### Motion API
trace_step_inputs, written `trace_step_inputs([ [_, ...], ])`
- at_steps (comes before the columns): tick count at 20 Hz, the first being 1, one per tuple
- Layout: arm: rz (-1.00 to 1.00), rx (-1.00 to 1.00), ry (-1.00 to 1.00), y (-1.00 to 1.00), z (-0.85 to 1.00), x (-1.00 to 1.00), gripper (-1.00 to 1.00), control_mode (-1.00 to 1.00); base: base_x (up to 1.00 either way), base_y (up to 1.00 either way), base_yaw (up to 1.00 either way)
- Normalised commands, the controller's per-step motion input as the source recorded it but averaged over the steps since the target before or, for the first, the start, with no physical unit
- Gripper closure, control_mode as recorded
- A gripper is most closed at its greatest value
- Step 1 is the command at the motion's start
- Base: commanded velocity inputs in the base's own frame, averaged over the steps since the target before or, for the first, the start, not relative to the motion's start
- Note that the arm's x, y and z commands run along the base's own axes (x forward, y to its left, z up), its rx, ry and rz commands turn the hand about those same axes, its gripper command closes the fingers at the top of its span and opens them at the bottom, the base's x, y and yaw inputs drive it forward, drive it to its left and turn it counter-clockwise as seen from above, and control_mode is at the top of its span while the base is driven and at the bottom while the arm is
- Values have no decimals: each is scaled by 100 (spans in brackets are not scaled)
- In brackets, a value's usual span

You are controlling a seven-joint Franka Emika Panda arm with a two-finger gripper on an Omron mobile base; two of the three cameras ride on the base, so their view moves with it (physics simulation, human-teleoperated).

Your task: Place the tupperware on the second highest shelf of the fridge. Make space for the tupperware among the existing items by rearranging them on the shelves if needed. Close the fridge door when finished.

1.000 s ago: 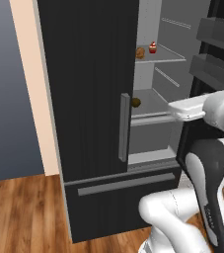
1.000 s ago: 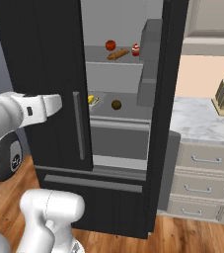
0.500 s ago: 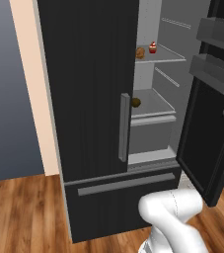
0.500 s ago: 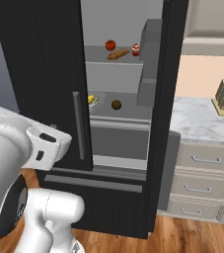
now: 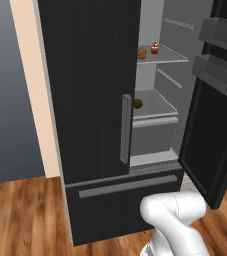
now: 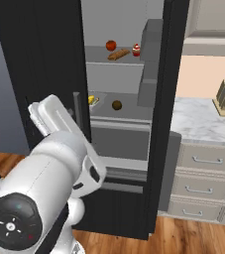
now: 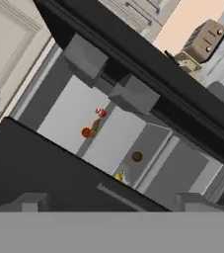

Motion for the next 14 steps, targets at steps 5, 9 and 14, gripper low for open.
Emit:
trace_step_inputs([
  [5, -14, 46, 13, -87, -35, 41, -100, -100, 0, 0, 0],
  [9, -8, 44, 14, -78, -29, 62, -100, -100, 0, 0, 0],
  [14, -3, 40, 10, -94, -28, 37, -100, -100, 0, 0, 0],
])
